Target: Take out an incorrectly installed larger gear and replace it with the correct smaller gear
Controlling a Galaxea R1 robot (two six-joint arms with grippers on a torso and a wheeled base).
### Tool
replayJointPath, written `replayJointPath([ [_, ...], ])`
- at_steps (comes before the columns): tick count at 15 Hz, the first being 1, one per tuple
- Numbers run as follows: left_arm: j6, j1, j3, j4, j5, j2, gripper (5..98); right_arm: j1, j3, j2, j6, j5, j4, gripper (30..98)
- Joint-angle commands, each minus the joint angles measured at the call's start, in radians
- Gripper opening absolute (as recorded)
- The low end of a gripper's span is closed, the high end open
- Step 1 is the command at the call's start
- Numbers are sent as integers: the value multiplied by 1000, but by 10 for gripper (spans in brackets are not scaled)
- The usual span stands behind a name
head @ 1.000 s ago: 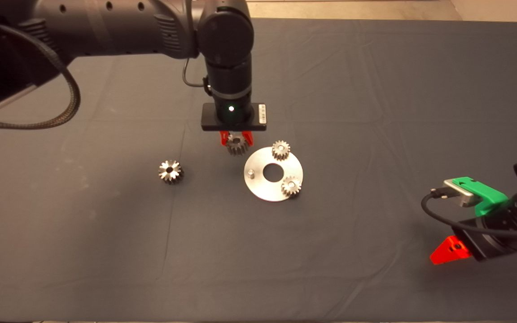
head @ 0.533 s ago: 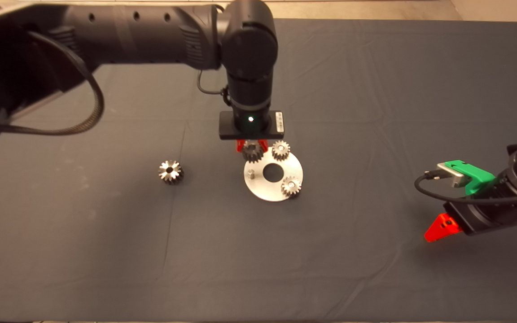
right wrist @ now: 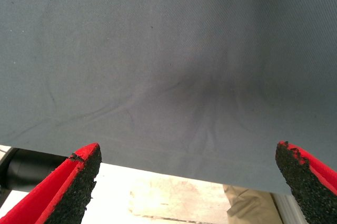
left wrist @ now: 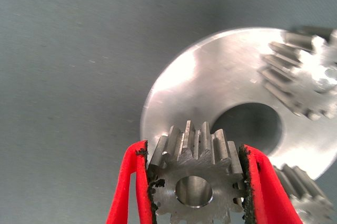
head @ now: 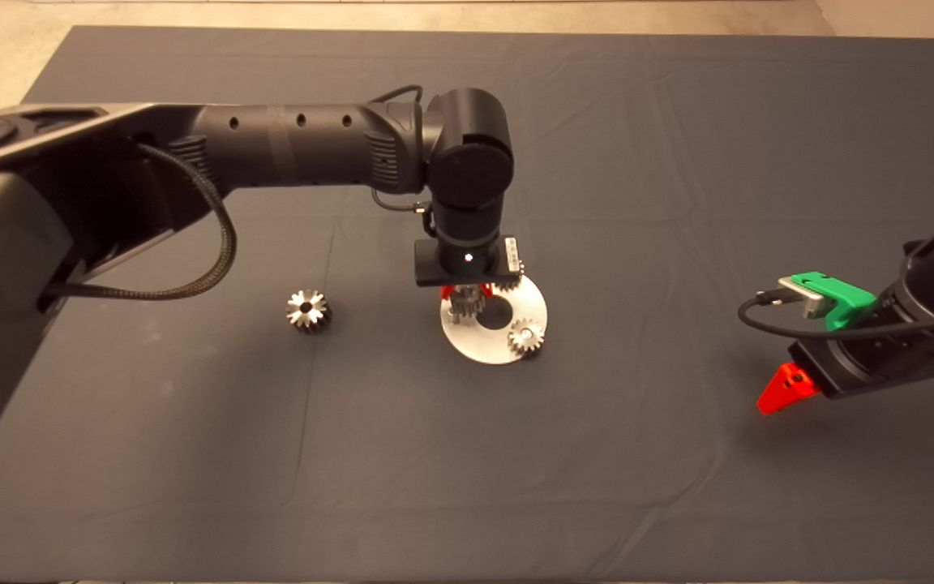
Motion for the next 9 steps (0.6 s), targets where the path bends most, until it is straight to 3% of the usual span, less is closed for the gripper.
replayJointPath([
  [1,9,-32,-6,6,90,7,242,4,-21,24,-16,-128,-10,877],
  [4,12,-32,-7,4,104,7,242,-1,-29,33,-16,-128,-11,877],
  [5,12,-32,-7,6,128,7,242,-12,-33,37,-16,-128,-14,877],
  [6,12,-32,-7,4,138,7,242,-21,-35,38,-16,-128,-16,877],
  [9,14,-34,-3,3,139,4,242,-44,-36,47,-16,-128,-34,877],
])
